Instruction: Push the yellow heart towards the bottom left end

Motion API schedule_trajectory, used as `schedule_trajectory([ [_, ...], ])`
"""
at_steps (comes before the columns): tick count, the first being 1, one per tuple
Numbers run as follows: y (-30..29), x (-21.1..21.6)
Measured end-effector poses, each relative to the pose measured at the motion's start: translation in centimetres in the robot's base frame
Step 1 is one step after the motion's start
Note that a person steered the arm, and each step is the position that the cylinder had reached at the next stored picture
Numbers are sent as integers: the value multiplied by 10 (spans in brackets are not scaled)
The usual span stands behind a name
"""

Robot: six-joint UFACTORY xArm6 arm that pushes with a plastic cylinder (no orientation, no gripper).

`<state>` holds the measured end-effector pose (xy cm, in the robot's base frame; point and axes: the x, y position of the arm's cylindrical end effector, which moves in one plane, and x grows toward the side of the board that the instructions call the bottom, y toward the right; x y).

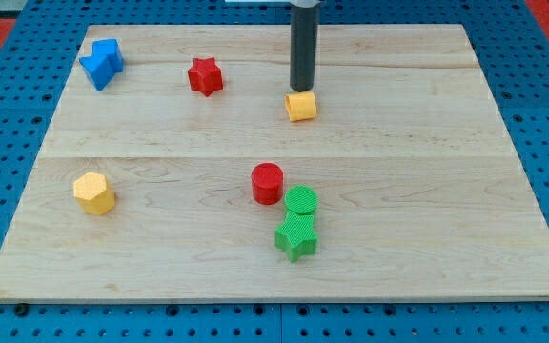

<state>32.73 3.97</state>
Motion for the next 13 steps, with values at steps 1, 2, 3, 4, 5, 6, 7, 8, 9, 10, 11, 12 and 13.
schedule_trajectory([
  [1,13,22],
  [2,-10,31],
  [3,-24,80],
  [4,16,80],
  [5,72,78],
  [6,102,104],
  [7,73,121],
  [8,29,119],
  [9,-25,106],
  [10,-67,86],
  [11,-98,99],
  [12,-98,127],
  [13,-102,144],
])
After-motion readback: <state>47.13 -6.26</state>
